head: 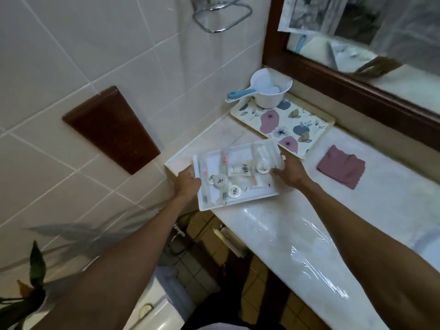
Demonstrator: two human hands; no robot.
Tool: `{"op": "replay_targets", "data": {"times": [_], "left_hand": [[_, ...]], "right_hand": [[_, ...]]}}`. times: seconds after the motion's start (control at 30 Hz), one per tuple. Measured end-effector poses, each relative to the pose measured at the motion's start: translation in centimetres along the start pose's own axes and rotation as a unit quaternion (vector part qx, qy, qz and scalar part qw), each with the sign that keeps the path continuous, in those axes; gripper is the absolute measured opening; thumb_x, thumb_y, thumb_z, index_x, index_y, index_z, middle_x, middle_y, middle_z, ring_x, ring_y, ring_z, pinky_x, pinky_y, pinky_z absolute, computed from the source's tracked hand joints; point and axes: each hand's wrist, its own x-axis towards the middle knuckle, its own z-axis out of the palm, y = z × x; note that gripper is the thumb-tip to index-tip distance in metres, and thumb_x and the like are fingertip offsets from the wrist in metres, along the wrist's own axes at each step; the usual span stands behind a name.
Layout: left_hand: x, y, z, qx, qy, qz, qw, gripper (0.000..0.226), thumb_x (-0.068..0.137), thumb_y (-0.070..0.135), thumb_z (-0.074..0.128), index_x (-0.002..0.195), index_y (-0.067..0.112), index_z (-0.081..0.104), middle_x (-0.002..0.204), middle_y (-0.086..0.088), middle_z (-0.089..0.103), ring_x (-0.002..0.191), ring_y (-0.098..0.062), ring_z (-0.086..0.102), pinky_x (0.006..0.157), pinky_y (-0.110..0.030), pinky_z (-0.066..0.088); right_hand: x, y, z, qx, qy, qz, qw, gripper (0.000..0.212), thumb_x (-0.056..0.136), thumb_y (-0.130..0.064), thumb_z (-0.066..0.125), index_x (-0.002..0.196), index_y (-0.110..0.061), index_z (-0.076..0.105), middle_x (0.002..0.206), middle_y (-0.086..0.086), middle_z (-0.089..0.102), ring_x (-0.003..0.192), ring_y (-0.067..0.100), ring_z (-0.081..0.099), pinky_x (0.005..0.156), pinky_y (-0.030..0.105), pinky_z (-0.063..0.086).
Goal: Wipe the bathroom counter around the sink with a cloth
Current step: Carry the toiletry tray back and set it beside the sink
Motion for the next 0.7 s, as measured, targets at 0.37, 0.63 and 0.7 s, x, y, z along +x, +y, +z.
{"op": "replay_targets", "data": {"times": [0.37, 0.63, 0.7], "left_hand": [[-10.5, 8.9, 11.1, -0.014, -0.071, 0.127, 0.989, 0.053, 0.084, 0.007, 0.055, 0.135, 0.020, 0.061, 0.093, -0.001, 0.063, 0.094, -0.038, 0.065, 0.084, -0.051, 0.059], [-22.9, 13.9, 21.3, -0.006, -0.170, 0.217, 0.961, 0.062, 0.077, 0.019, 0.060, 0.139, 0.022, 0.059, 0.082, 0.000, 0.060, 0.091, -0.032, 0.067, 0.082, -0.052, 0.060], [-26.1, 15.2, 24.0, -0.005, -0.189, 0.243, 0.952, 0.064, 0.073, 0.025, 0.058, 0.137, 0.023, 0.060, 0.083, -0.002, 0.062, 0.082, -0.029, 0.066, 0.079, -0.048, 0.061]], "right_hand": [[-14.9, 14.3, -12.6, 0.053, 0.112, 0.081, 0.989, 0.076, 0.073, -0.016, 0.081, 0.137, -0.009, 0.040, 0.125, 0.019, 0.056, 0.113, 0.034, 0.056, 0.086, 0.033, 0.043], [-31.6, 26.5, -19.0, 0.095, 0.193, 0.155, 0.964, 0.078, 0.076, -0.019, 0.081, 0.140, -0.013, 0.036, 0.131, 0.016, 0.055, 0.117, 0.030, 0.055, 0.094, 0.039, 0.046], [-35.6, 29.0, -20.4, 0.102, 0.221, 0.170, 0.955, 0.075, 0.076, -0.019, 0.080, 0.138, -0.012, 0.038, 0.131, 0.015, 0.056, 0.114, 0.030, 0.056, 0.091, 0.039, 0.047]]}}
